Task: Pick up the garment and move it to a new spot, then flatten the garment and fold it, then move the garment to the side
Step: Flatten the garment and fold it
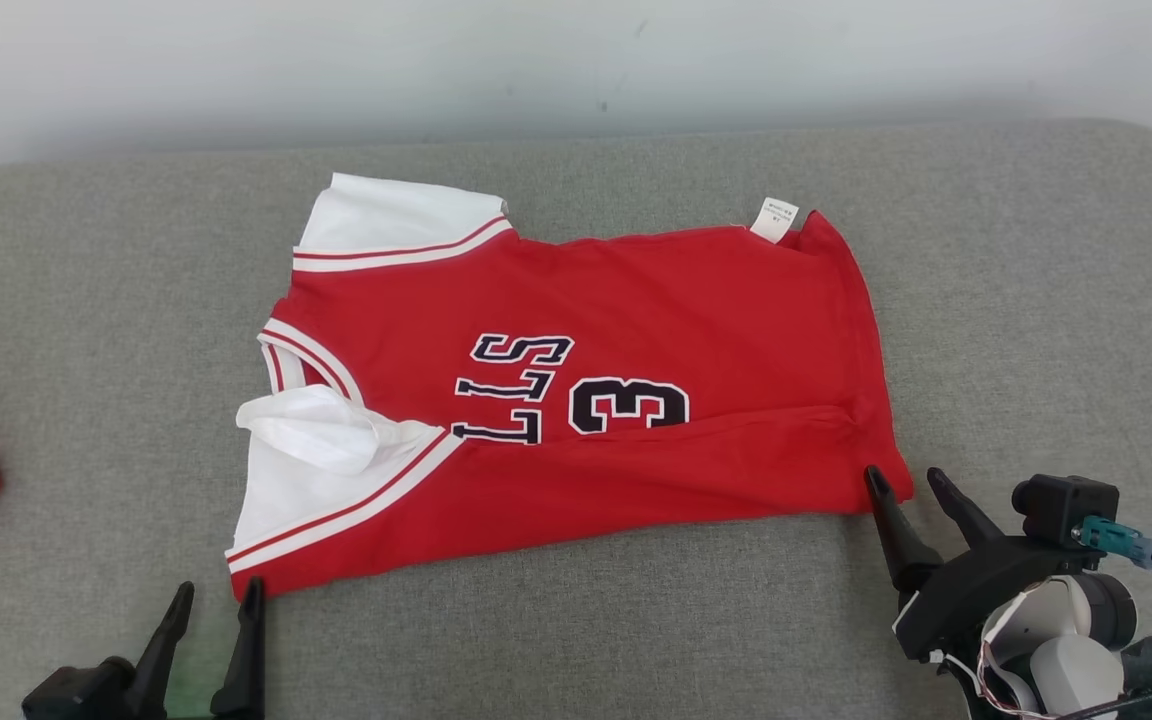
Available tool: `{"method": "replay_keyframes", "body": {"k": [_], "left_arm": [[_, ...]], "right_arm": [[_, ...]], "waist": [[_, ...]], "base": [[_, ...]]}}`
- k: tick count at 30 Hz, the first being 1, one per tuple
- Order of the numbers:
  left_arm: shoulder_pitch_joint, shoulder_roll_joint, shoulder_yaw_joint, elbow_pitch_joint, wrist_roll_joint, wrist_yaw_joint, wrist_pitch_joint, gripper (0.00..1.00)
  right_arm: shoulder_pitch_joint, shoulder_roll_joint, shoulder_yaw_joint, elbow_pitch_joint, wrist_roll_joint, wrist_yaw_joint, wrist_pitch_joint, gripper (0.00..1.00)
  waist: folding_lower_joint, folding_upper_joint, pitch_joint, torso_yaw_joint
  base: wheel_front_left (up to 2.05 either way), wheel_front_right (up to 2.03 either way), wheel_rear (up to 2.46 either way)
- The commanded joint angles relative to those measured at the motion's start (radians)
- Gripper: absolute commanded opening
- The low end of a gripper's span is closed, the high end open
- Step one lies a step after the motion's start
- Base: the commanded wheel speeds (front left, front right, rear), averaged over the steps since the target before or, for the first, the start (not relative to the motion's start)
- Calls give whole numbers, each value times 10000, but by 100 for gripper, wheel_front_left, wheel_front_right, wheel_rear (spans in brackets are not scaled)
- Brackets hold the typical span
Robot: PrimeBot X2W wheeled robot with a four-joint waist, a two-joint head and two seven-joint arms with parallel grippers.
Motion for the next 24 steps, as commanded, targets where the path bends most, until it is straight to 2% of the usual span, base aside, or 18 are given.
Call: {"method": "replay_keyframes", "body": {"k": [1,12,13,14,15,16,17,24], "left_arm": [[-65,0,13,65,116,-51,-36,100],[-608,-136,-196,871,225,-202,-36,100],[-646,-144,-246,976,208,-212,-37,96],[-680,-135,-298,1074,212,-224,-37,50],[-734,-138,-318,1143,204,-234,-37,19],[-761,-157,-335,1189,191,-221,-37,2],[-767,-171,-348,1238,183,-212,-37,0],[-663,-142,-322,1506,143,-229,-37,0]], "right_arm": [[-89,11,30,45,-33,1,-54,100],[-427,106,165,547,-124,1,-132,100],[-483,124,188,599,-119,1,-164,87],[-523,133,207,648,-113,1,-181,80],[-551,137,231,699,-113,1,-218,32],[-563,141,270,740,-128,1,-265,5],[-569,133,320,776,-161,1,-295,0],[-464,-24,372,1042,-38,1,-612,0]], "waist": [[0,-1,77,7],[0,-1,377,-18],[0,-1,378,-19],[0,-1,376,-23],[0,-1,374,-21],[0,-1,366,-15],[0,-1,354,-9],[0,-1,-8,59]], "base": [[0,0,0],[0,0,0],[0,0,0],[0,0,0],[0,0,0],[0,0,0],[0,0,0],[0,0,0]]}}
